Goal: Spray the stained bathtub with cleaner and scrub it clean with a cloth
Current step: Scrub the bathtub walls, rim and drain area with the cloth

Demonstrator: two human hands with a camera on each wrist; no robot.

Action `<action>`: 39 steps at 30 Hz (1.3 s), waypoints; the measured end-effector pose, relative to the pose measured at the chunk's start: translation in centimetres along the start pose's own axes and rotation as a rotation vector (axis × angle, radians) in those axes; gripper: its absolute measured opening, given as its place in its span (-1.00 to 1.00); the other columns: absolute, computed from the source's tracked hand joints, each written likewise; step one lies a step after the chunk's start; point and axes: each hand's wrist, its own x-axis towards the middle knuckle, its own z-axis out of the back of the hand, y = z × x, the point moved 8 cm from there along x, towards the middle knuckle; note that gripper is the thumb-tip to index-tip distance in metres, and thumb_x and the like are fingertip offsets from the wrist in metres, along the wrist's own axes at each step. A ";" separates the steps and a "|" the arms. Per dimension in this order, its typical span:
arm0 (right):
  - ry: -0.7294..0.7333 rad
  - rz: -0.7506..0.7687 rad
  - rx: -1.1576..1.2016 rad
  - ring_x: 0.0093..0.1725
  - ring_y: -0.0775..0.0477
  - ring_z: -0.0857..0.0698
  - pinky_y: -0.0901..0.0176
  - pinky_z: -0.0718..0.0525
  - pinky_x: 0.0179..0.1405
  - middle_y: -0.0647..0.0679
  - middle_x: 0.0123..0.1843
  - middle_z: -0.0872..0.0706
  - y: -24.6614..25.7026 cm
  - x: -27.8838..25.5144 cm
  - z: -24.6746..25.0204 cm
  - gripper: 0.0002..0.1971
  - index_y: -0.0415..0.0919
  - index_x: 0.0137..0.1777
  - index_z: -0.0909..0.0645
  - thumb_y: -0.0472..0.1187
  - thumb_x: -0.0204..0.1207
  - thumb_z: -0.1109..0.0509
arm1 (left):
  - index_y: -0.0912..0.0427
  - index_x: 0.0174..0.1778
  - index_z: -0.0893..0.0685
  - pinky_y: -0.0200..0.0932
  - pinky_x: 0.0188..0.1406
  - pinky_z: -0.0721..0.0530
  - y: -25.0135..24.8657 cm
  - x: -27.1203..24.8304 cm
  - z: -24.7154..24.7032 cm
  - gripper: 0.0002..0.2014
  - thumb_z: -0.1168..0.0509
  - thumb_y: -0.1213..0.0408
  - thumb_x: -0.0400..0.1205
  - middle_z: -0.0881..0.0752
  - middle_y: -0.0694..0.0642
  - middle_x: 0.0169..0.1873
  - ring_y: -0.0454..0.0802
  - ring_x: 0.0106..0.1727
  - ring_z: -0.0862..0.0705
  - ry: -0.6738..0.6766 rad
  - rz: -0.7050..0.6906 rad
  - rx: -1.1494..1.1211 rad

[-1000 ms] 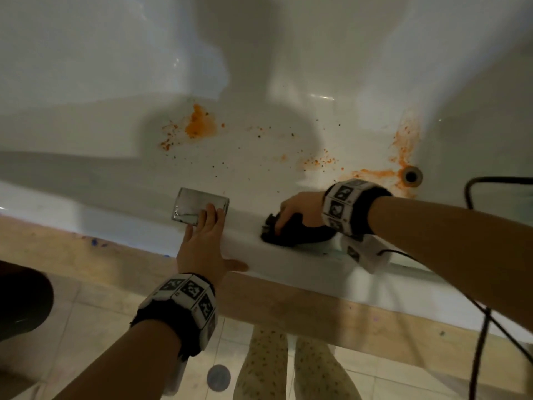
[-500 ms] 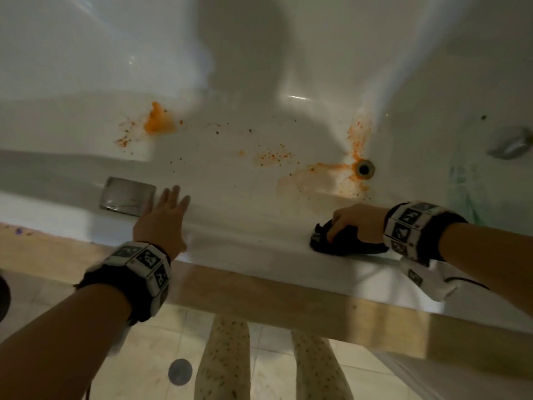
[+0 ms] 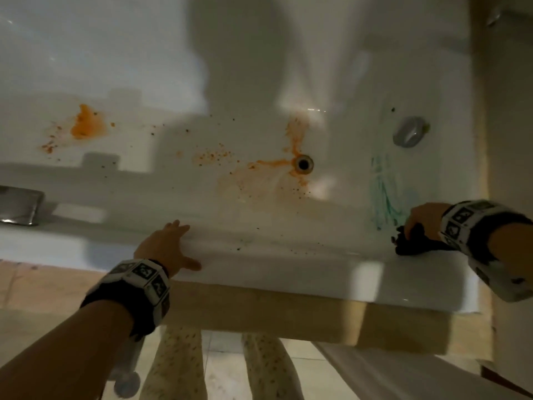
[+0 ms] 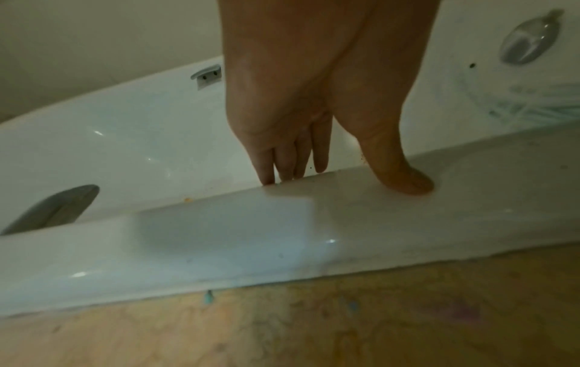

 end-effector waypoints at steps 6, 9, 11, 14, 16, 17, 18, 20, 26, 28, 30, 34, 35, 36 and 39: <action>0.031 0.086 0.155 0.38 -0.15 -0.50 0.20 -0.42 0.30 -0.15 0.41 -0.50 3.5 -1.0 -3.1 -0.64 -0.19 0.40 -0.42 -0.29 0.60 -0.17 | 0.07 0.64 -0.13 0.03 0.62 -0.16 0.1 0.0 0.4 -0.02 -0.55 0.03 0.38 -0.09 0.07 0.65 0.11 0.64 -0.14 -0.003 0.072 0.003; -0.008 0.176 0.224 0.35 -0.18 -0.53 0.12 -0.47 0.33 -0.21 0.37 -0.54 7.4 -0.8 -2.1 -0.71 -0.17 0.30 -0.48 -0.29 0.60 -0.18 | 0.08 0.63 -0.16 0.02 0.61 -0.17 0.1 0.1 0.5 -0.02 -0.56 0.05 0.36 -0.11 0.09 0.65 0.12 0.63 -0.16 0.000 0.076 0.002; 0.002 0.207 0.283 0.32 -0.19 -0.54 0.05 -0.51 0.33 -0.23 0.36 -0.55 9.2 -0.5 -1.1 -0.73 -0.18 0.27 -0.50 -0.30 0.59 -0.21 | 0.07 0.63 -0.16 0.02 0.61 -0.19 0.2 0.2 0.5 -0.02 -0.56 0.03 0.36 -0.11 0.08 0.65 0.11 0.63 -0.17 0.001 0.067 0.001; 0.007 0.289 0.372 0.31 -0.20 -0.53 0.03 -0.49 0.30 -0.21 0.35 -0.54 13.0 -0.8 0.9 -0.66 -0.23 0.33 -0.50 -0.32 0.56 -0.21 | 0.06 0.64 -0.17 0.03 0.60 -0.21 0.6 0.3 0.5 0.00 -0.57 0.01 0.35 -0.10 0.07 0.65 0.10 0.63 -0.18 0.002 0.053 -0.014; 0.000 0.377 0.425 0.33 -0.20 -0.52 0.04 -0.48 0.27 -0.20 0.37 -0.53 16.8 -1.5 2.6 -0.64 -0.24 0.35 -0.50 -0.35 0.55 -0.21 | 0.05 0.64 -0.16 0.03 0.59 -0.23 0.7 0.3 0.5 0.00 -0.56 -0.01 0.34 -0.09 0.05 0.65 0.09 0.63 -0.18 -0.004 0.039 -0.028; 0.010 0.419 0.433 0.34 -0.20 -0.51 0.04 -0.48 0.27 -0.20 0.38 -0.53 18.9 -1.9 3.4 -0.63 -0.24 0.36 -0.50 -0.36 0.55 -0.20 | 0.04 0.64 -0.15 0.02 0.59 -0.24 0.8 0.2 0.5 0.01 -0.56 -0.02 0.34 -0.08 0.04 0.65 0.09 0.63 -0.18 -0.007 0.028 -0.033; 0.021 0.456 0.432 0.35 -0.20 -0.51 0.04 -0.49 0.26 -0.19 0.39 -0.52 21.0 -2.2 4.2 -0.62 -0.24 0.38 -0.50 -0.37 0.56 -0.19 | 0.04 0.64 -0.14 0.02 0.59 -0.23 0.8 0.2 0.5 0.01 -0.55 -0.03 0.35 -0.06 0.03 0.66 0.08 0.63 -0.18 -0.010 0.015 -0.034; 0.022 0.519 0.418 0.36 -0.21 -0.51 0.06 -0.51 0.24 -0.20 0.40 -0.52 25.0 -2.6 6.0 -0.61 -0.25 0.40 -0.50 -0.36 0.58 -0.18 | 0.05 0.65 -0.10 0.01 0.58 -0.20 0.8 0.1 0.4 0.01 -0.52 -0.07 0.37 -0.02 0.03 0.66 0.05 0.64 -0.14 -0.014 -0.016 -0.029; 0.002 0.667 0.499 0.40 -0.24 -0.47 0.01 -0.52 0.27 -0.16 0.48 -0.44 32.2 -2.6 9.9 -0.56 -0.15 0.41 -0.50 -0.47 0.58 -0.12 | 0.05 0.67 0.00 -0.05 0.61 -0.06 1.5 -0.1 0.3 -0.01 -0.40 -0.18 0.44 0.05 0.02 0.67 0.01 0.66 -0.05 -0.018 -0.059 -0.015; -0.048 0.663 0.601 0.37 -0.26 -0.50 -0.09 -0.57 0.28 -0.10 0.49 -0.42 31.7 -2.1 11.1 -0.47 -0.01 0.33 -0.56 -0.54 0.53 -0.08 | 0.05 0.67 0.01 -0.06 0.62 -0.04 1.7 -0.1 0.4 -0.03 -0.37 -0.18 0.47 0.06 0.02 0.67 0.01 0.67 -0.03 -0.027 -0.071 -0.015; -0.151 0.633 0.640 0.29 -0.26 -0.55 -0.15 -0.57 0.25 -0.08 0.39 -0.52 29.2 -1.7 12.3 -0.44 0.01 0.17 -0.65 -0.58 0.47 -0.05 | 0.05 0.67 0.01 -0.07 0.62 -0.04 1.8 -0.2 0.4 -0.04 -0.36 -0.19 0.48 0.06 0.01 0.67 0.01 0.67 -0.03 -0.026 -0.083 -0.025; -0.116 0.578 0.432 0.01 -0.12 -0.65 -0.01 -0.60 0.17 -0.03 -0.15 -0.70 22.1 -0.6 11.2 -0.51 -0.01 -0.31 -0.68 -0.58 0.33 -0.07 | 0.06 0.67 0.00 -0.06 0.62 -0.05 1.9 0.1 0.4 -0.02 -0.38 -0.18 0.46 0.06 0.01 0.67 0.00 0.67 -0.03 -0.025 -0.101 -0.050; -0.053 0.565 0.346 -0.08 -0.08 -0.65 0.06 -0.61 0.12 0.01 -0.24 -0.70 20.5 -0.4 10.0 -0.51 0.02 -0.37 -0.65 -0.58 0.31 -0.08 | 0.06 0.67 0.00 -0.05 0.62 -0.06 1.8 0.2 0.4 -0.02 -0.39 -0.18 0.45 0.06 0.01 0.67 0.00 0.67 -0.04 -0.026 -0.101 -0.054; 0.009 0.549 0.280 -0.16 -0.02 -0.65 0.12 -0.60 0.04 0.06 -0.30 -0.69 19.2 -0.4 8.7 -0.52 0.04 -0.40 -0.64 -0.56 0.27 -0.09 | 0.06 0.67 0.00 -0.04 0.62 -0.07 1.8 0.2 0.4 -0.01 -0.40 -0.17 0.44 0.05 0.01 0.67 0.00 0.67 -0.04 -0.027 -0.102 -0.055; 0.072 0.497 0.223 -0.12 0.06 -0.60 0.26 -0.48 0.00 0.14 -0.23 -0.65 17.2 -1.0 5.7 -0.56 -0.01 -0.29 -0.66 -0.54 0.23 -0.09 | 0.06 0.67 -0.01 -0.01 0.61 -0.12 1.8 0.4 0.5 0.01 -0.43 -0.15 0.43 0.05 0.01 0.67 -0.01 0.67 -0.04 -0.020 -0.101 -0.065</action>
